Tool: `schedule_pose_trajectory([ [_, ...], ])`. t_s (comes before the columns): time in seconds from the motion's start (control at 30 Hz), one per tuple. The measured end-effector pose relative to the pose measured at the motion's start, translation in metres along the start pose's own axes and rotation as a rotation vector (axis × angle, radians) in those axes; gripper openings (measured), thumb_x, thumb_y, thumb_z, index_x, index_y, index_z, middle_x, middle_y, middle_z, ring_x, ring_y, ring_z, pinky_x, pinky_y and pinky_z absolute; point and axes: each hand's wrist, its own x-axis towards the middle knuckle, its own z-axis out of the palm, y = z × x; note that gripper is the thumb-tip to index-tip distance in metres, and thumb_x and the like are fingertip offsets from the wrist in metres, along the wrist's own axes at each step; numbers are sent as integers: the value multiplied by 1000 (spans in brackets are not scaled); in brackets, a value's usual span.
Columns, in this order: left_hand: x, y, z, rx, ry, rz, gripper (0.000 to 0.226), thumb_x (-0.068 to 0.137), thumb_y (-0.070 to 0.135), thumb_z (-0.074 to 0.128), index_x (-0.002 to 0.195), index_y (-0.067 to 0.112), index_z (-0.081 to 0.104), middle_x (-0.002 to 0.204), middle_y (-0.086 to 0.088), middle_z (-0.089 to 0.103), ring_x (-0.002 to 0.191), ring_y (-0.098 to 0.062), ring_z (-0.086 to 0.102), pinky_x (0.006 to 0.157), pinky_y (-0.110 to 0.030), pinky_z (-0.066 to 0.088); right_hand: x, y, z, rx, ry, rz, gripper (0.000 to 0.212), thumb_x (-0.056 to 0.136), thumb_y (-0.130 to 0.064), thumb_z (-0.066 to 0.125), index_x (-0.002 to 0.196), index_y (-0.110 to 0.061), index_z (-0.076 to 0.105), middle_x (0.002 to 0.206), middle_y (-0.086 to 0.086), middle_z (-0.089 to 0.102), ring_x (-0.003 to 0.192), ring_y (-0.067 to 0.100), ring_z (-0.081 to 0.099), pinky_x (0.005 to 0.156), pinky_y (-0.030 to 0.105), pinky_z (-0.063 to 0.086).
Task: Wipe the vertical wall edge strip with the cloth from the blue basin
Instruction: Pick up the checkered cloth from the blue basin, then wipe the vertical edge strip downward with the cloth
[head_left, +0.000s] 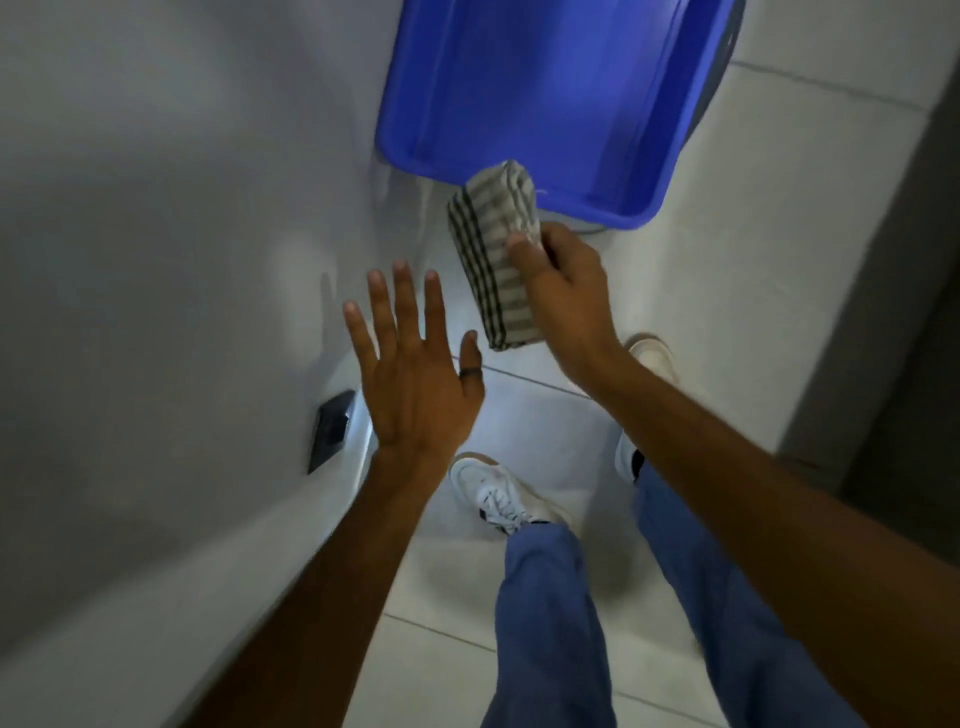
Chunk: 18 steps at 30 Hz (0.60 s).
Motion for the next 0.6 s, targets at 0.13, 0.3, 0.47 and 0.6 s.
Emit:
schedule_pose_trajectory([
  [0.13,-1,-37,15,175,-23,143,82,110,62,21,177,15,11,183,-17,-1,169,-40,-2,132,-57,-11,-16,61,26,51,50,163,31,100,-29,59,124,-9,61,114,10,70,101,22,69,80,27,60],
  [0.3,9,-67,38,278,46,265,77,112,57,34,175,14,22,182,-19,8,168,-42,6,131,-57,-10,-13,133,54,186,73,399,26,96,-30,66,117,-15,62,110,6,71,90,14,69,67,19,55],
  [0.47,36,-81,77,367,134,202,70,110,43,51,171,11,36,179,-21,23,166,-43,19,135,-53,-7,16,192,100,205,46,419,17,88,-30,76,90,-25,60,84,-7,69,61,1,68,43,12,49],
  [0.6,58,-83,109,591,274,167,68,111,44,45,172,14,34,178,-16,29,164,-41,27,132,-51,-22,58,233,153,147,-62,390,23,91,-25,68,109,-11,63,99,9,72,88,28,72,70,34,59],
])
